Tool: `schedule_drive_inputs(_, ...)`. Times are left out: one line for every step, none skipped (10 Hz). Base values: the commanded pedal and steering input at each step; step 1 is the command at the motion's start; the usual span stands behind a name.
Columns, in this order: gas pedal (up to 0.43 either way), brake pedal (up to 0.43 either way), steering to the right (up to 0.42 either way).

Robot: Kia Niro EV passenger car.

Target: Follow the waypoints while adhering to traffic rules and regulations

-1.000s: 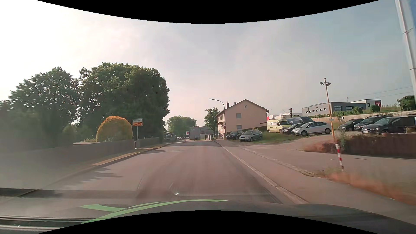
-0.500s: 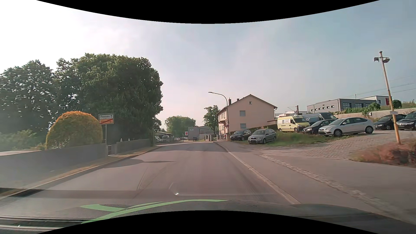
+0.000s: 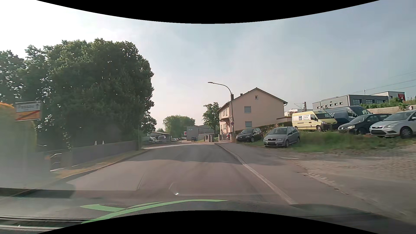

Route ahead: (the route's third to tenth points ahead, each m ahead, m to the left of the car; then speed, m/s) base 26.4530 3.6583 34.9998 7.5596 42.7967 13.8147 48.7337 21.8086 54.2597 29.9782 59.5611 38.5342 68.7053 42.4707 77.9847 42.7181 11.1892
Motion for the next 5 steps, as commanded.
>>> schedule_drive_inputs(0.000, 0.000, 0.000)
schedule_drive_inputs(0.000, 0.000, -0.001)
schedule_drive_inputs(0.000, 0.000, -0.003)
schedule_drive_inputs(0.000, 0.000, -0.006)
schedule_drive_inputs(0.000, 0.000, -0.009)
